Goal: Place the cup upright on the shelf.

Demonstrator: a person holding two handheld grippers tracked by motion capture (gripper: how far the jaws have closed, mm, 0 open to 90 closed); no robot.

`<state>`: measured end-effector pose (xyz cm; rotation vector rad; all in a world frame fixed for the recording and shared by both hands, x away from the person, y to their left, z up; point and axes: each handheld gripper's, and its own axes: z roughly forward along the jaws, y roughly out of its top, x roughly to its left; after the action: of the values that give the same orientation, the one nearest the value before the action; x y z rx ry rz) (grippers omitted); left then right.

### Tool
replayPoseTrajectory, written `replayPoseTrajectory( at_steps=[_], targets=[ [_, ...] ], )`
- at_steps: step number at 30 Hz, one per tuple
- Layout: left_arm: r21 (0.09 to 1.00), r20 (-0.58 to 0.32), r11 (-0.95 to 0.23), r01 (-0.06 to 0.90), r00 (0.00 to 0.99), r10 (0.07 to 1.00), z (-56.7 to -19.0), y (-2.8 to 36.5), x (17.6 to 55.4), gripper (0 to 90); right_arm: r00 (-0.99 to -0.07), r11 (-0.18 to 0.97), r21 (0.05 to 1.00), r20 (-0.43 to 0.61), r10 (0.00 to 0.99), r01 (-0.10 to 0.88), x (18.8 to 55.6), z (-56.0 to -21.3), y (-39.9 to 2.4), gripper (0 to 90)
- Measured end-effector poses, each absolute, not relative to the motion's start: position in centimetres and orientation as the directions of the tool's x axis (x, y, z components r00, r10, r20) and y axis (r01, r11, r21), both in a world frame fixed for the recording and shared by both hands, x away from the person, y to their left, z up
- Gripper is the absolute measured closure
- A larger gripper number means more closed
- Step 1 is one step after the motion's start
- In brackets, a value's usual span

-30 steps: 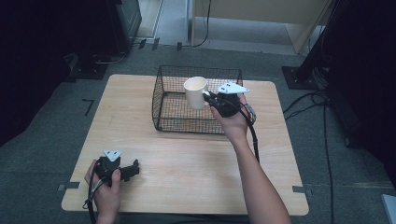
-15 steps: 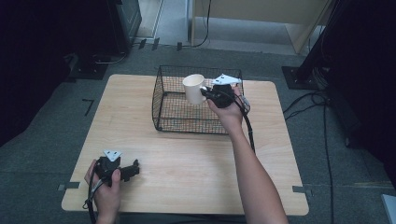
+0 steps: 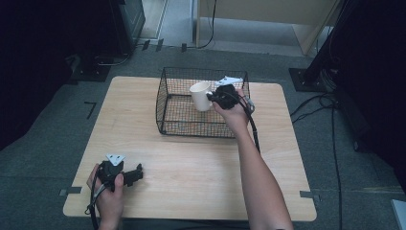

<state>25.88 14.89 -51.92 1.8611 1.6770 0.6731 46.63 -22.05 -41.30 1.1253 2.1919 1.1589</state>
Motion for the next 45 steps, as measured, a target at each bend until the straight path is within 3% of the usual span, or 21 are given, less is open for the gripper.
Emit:
replayPoseTrajectory(
  at_steps=[6, 19, 28, 45],
  targets=[
    [0.683, 0.009, -0.080, 0.726, 0.101, 0.995, -51.9, 14.9, 25.9, 0.0, -0.578, 0.388, 0.758, -0.017, 0.816, 0.525, 47.0, -41.6, -21.7, 81.1],
    [0.683, 0.009, -0.080, 0.726, 0.101, 0.995, -51.9, 14.9, 25.9, 0.0, -0.605, 0.410, 0.730, 0.005, 0.796, 0.546, 47.5, -41.7, -21.9, 81.0],
    [0.683, 0.009, -0.080, 0.726, 0.101, 0.995, -51.9, 14.9, 25.9, 0.0, -0.607, 0.463, 0.660, -0.013, 0.795, 0.592, 46.9, -41.4, -21.3, 80.6],
    [0.684, 0.009, -0.080, 0.725, 0.101, 0.995, -51.9, 14.9, 25.9, 0.0, -0.537, 0.454, 0.579, -0.032, 0.843, 0.677, 45.8, -42.0, -22.1, 77.9]
  ],
)
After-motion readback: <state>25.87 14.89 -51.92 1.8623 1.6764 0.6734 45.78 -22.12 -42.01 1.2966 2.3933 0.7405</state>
